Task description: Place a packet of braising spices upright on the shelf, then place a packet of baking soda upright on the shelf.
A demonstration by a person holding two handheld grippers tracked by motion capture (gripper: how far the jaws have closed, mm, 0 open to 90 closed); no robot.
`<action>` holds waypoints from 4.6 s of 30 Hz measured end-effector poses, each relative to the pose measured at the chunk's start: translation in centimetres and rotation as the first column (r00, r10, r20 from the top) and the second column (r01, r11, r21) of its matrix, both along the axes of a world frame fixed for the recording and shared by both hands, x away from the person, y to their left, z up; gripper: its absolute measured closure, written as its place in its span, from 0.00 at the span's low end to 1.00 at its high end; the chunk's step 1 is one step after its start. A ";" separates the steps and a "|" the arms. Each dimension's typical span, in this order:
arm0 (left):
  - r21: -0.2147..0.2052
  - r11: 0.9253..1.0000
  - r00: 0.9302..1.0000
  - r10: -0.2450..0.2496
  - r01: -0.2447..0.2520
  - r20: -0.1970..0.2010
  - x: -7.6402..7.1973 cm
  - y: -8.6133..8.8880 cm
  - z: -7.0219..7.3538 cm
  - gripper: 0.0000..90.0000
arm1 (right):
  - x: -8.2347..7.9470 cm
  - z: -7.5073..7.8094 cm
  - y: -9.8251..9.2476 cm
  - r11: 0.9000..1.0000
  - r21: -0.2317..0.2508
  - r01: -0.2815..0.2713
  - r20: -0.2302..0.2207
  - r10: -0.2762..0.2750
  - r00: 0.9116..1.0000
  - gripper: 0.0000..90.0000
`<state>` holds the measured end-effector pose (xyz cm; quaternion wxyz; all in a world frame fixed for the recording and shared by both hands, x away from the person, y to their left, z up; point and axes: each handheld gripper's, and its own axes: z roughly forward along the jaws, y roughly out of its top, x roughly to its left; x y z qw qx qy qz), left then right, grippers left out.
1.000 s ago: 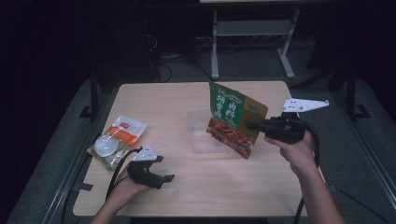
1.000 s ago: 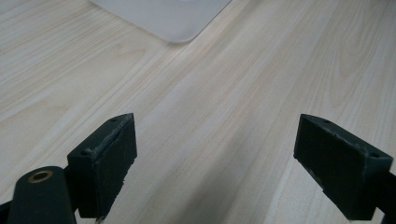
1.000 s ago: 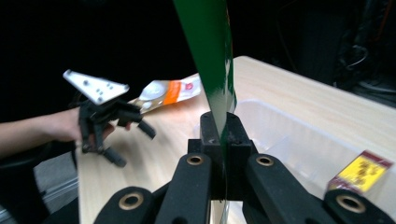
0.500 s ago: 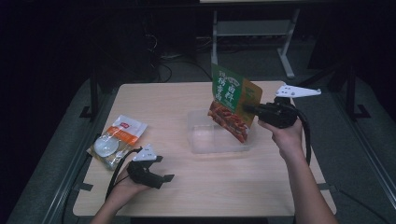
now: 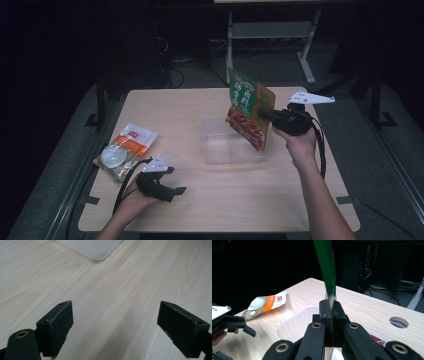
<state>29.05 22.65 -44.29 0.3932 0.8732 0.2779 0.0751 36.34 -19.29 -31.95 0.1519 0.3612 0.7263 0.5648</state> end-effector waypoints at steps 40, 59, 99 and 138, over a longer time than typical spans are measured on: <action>0.021 1.000 1.000 -0.019 0.019 -0.017 0.0 -0.3 -0.3 0.14 | 0.4 -3.8 0.8 1.000 -0.022 0.006 0.014 -0.006 1.000 1.00; 0.041 0.999 1.000 -0.028 0.028 -0.006 0.0 -0.4 -0.3 0.14 | 0.0 -5.9 0.6 1.000 0.010 0.000 -0.053 0.001 0.999 1.00; 0.059 0.998 0.999 -0.034 0.034 0.000 -0.1 -0.4 -0.2 0.14 | -2.9 -4.7 0.9 0.980 -0.189 0.058 -0.034 -0.065 0.997 0.46; 0.072 0.997 0.999 -0.035 0.037 -0.023 0.1 0.0 -0.1 0.15 | -8.5 -11.3 2.8 0.903 -0.311 -0.295 -0.224 0.232 0.947 0.37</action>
